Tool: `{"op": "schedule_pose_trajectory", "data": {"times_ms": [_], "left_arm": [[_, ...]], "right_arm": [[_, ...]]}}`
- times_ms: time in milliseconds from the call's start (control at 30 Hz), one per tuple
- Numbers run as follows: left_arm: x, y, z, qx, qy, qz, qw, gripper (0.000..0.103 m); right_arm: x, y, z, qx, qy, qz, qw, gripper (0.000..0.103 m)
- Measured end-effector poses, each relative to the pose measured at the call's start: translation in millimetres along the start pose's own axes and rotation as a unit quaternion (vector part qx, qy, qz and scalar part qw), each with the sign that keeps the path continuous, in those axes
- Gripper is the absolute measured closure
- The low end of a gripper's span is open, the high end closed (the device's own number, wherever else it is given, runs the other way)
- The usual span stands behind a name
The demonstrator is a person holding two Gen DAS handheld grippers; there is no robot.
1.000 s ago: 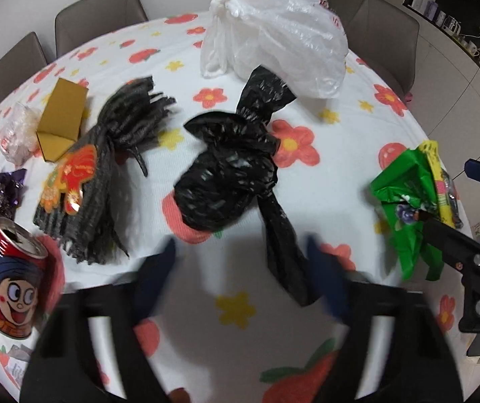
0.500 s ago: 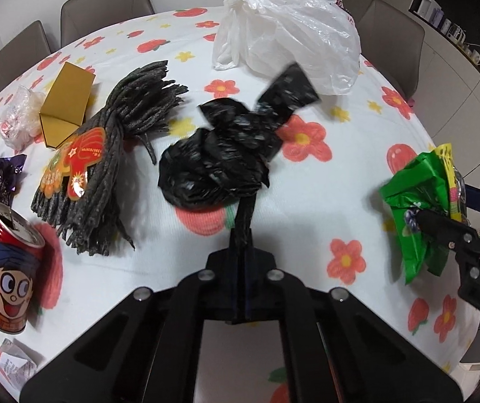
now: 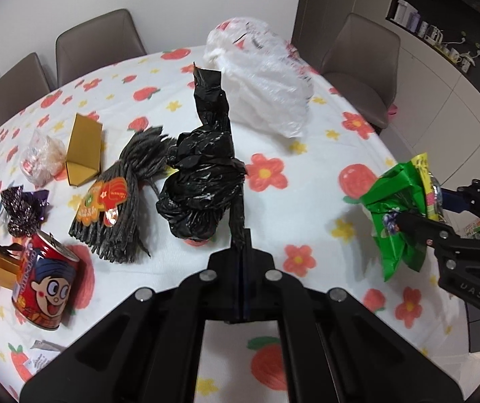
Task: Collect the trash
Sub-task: 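Carry the black bag and green wrapper in both tools over the grey bin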
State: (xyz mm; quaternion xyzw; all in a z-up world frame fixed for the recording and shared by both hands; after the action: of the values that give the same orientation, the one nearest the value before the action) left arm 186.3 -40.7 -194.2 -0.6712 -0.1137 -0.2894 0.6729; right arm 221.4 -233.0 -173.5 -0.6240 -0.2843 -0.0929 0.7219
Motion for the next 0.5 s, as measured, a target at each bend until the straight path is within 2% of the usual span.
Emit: {"op": "schedule_pose_trajectory", "data": {"times_ms": [233,500], "left_arm": [[21,-31,-45,-0.025,0.058,-0.021,0.9978,0.102],[51,-31,-136,-0.082,0.148,-0.029,0.9851,0.102]], "right_arm": [[-10,-39,-30,-0.007,0.038,-0.024,0.999,0.064],[-46,-84,-113,-0.056,0.129,-0.042,0.989,0.064]]}}
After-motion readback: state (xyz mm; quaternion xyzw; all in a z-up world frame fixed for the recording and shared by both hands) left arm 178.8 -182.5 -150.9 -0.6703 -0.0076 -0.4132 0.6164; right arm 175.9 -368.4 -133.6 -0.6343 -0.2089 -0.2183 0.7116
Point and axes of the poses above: each gripper's, at about its wrist camera, not at the fingertips, and y roughly the way its jaws point, z to its left, x to its top, the point moved 3 cm from there along y, roughly the way its jaws point, and after that the axes turned 13 degrees about y, right-handed, at the moved point
